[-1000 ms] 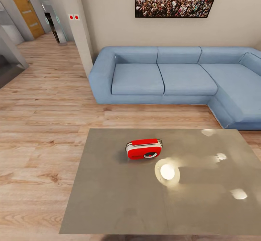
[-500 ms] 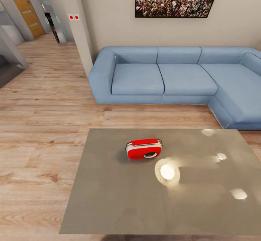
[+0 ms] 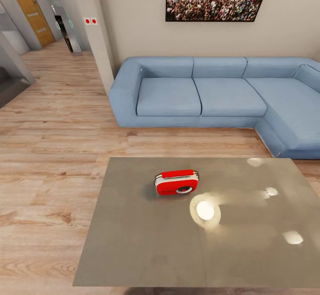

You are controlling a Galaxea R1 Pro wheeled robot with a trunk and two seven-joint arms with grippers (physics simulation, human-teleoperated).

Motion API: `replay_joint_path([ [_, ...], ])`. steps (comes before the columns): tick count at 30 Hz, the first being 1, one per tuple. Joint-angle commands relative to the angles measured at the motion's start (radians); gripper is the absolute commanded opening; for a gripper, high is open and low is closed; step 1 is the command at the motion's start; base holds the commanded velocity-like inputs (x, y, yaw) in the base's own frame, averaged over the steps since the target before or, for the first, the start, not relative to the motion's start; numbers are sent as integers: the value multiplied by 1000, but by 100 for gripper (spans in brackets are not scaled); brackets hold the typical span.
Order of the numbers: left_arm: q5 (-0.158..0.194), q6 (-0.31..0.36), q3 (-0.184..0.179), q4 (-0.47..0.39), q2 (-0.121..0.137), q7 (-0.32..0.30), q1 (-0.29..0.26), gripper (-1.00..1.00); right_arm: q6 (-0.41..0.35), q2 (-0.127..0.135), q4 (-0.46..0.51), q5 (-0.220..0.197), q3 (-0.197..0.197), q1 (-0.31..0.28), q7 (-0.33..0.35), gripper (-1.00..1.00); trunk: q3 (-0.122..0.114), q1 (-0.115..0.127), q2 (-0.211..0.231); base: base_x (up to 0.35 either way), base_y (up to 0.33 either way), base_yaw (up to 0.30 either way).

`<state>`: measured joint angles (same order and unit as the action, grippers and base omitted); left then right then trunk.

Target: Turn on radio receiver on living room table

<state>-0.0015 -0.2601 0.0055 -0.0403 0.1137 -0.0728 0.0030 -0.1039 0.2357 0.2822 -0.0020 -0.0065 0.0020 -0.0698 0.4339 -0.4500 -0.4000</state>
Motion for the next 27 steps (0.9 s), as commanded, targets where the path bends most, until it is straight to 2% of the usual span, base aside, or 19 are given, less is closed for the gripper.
replay_joint_path([
  [1, 0, -9, 0, 0, 1, -20, 0, 100, -15, 11, 20, -1, -1, 0, -1, 100, 0, 0, 0, 0, 0, 0],
  [3, 0, -15, 1, -1, 2, -46, 0, 100, -28, 21, 37, -2, -2, 0, -1, 100, 0, 0, 0, 0, 0, 0],
  [8, 0, -26, 2, -2, 20, -177, 0, 100, -56, 47, 80, -5, -4, 0, -3, 100, 0, 0, 0, 0, 0, 0],
  [11, 9, -28, 5, -2, 52, -288, 0, 100, -76, 61, 116, -5, -11, 0, -4, 100, 0, 0, 0, 0, 0, 0],
  [14, 26, -27, 12, -3, 75, -344, 0, 100, -97, 69, 143, -6, -19, 0, -4, 100, 0, 0, 0, 0, 0, 0],
  [15, 41, -26, 16, -4, 89, -375, -1, 100, -113, 76, 164, -6, -26, 0, -4, 100, 0, 0, 0, 0, 0, 0],
  [17, 56, -24, 19, -11, 102, -398, -1, 100, -132, 84, 189, -7, -34, 0, -4, 100, 0, 0, 0, 0, 0, 0],
  [20, 87, -12, 22, -70, 121, -435, -1, 100, -186, 97, 258, -6, -56, -1, -4, 100, 0, 0, 0, 0, 0, 0],
  [23, 98, 27, 23, -136, 127, -465, -1, 100, -237, 105, 312, -6, -73, -1, -4, 100, 0, 0, 0, 0, 0, 0],
  [26, 102, 105, 24, -221, 129, -515, -1, 100, -286, 113, 364, -6, -89, -2, -3, 100, 0, 0, 0, 0, 0, 0],
  [27, 103, 150, 24, -281, 130, -549, 0, 100, -309, 116, 388, -6, -95, -2, -3, 100, 0, 0, 0, 0, 0, 0],
])
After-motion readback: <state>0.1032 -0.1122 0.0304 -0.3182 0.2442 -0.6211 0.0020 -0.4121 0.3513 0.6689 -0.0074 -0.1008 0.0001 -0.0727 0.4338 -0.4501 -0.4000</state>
